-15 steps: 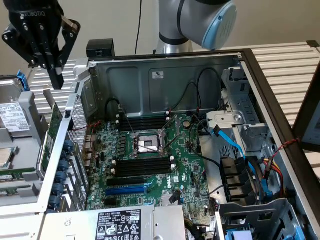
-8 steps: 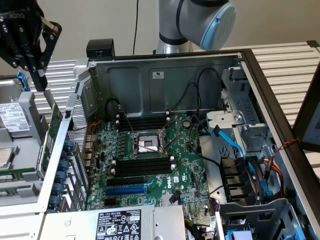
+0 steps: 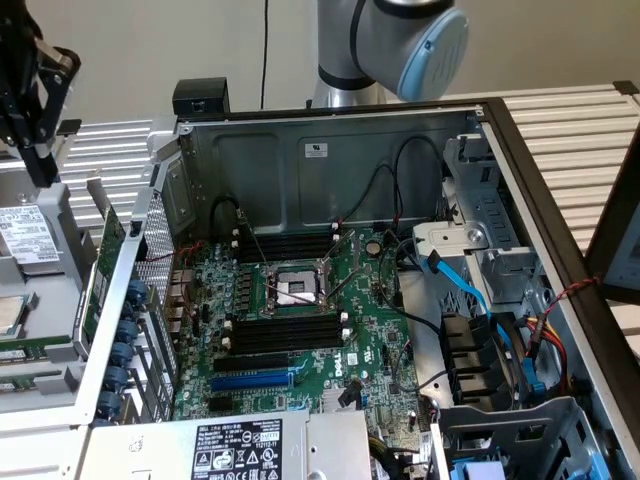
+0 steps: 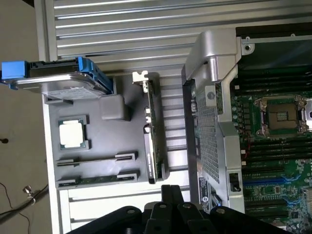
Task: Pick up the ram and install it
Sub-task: 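Reach for the ram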
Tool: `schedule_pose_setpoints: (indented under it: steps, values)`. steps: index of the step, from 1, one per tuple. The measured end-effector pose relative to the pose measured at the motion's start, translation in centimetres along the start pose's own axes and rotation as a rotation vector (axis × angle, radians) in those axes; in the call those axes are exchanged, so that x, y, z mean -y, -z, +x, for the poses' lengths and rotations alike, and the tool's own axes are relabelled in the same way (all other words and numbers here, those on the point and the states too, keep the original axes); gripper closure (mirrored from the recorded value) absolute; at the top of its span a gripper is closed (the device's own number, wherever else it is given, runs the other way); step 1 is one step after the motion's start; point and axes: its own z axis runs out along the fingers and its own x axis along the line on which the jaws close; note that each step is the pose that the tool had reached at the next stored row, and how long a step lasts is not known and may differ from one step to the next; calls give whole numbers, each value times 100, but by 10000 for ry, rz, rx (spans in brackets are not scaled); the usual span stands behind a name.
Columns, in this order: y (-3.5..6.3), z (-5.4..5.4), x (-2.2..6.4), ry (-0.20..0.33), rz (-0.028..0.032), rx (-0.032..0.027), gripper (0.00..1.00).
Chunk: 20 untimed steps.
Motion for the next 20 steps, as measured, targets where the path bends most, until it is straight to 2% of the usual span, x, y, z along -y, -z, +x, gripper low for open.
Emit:
schedule_pose_setpoints:
  steps: [14,20]
  values:
    - [-1,621,71,0,0,0,89]
    - [-1,842,97,0,0,1,89]
